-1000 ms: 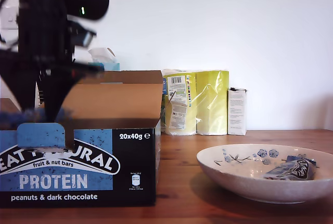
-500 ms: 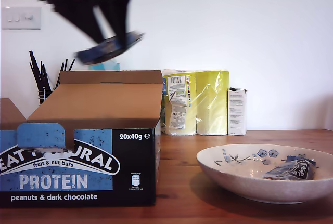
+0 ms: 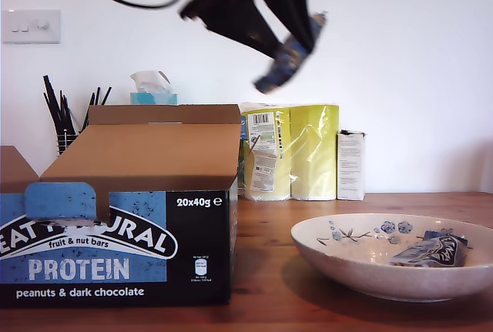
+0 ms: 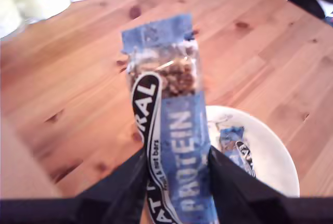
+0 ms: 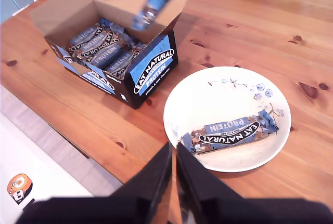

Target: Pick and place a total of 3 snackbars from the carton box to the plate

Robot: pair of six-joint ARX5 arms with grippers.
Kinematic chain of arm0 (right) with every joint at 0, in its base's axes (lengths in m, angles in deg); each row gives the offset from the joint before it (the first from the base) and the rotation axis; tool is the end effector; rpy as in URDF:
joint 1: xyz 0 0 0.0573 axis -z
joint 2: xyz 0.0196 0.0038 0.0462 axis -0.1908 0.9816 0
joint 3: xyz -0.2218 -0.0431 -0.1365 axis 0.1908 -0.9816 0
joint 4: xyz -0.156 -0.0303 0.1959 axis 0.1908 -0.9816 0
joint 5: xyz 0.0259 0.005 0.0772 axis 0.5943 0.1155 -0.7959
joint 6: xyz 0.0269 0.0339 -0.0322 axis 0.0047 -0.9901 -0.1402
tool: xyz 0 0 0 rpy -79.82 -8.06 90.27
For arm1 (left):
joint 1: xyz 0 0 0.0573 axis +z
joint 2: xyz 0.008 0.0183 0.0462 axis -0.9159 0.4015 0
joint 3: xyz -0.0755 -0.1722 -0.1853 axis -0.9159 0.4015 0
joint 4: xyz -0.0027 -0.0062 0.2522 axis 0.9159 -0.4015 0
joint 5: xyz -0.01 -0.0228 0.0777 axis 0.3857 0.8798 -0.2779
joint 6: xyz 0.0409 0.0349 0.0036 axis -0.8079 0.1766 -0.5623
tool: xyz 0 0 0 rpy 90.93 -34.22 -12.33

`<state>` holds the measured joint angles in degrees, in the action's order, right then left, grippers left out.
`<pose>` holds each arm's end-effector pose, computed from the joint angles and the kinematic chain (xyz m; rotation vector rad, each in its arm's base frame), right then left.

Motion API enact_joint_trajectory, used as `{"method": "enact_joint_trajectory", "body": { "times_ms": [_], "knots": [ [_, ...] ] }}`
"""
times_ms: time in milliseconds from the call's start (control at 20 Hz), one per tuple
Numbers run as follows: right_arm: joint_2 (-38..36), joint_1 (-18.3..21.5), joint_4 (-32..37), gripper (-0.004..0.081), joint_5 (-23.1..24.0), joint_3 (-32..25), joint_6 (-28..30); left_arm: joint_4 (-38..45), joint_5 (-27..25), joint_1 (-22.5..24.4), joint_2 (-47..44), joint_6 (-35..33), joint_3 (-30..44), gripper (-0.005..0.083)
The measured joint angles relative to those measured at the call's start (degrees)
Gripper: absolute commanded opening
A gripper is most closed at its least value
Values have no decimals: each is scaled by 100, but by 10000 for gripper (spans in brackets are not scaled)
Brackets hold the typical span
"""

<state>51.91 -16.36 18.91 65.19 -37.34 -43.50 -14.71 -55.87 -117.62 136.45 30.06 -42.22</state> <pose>0.0395 0.0269 0.3061 -0.0786 0.5836 0.6567 0.2256 -0.2801 0.3000 0.1302 0.6305 -0.7857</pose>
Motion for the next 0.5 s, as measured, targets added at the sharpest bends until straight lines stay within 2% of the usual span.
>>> {"method": "enact_joint_trajectory", "body": {
  "times_ms": [250,500],
  "knots": [
    [-35,0,-15,-13,0,0,-111,966,107,-308,699,-216,0,198],
    [-35,0,-15,-13,2,0,-127,855,125,-424,1652,-225,-337,198]
  ]
}}
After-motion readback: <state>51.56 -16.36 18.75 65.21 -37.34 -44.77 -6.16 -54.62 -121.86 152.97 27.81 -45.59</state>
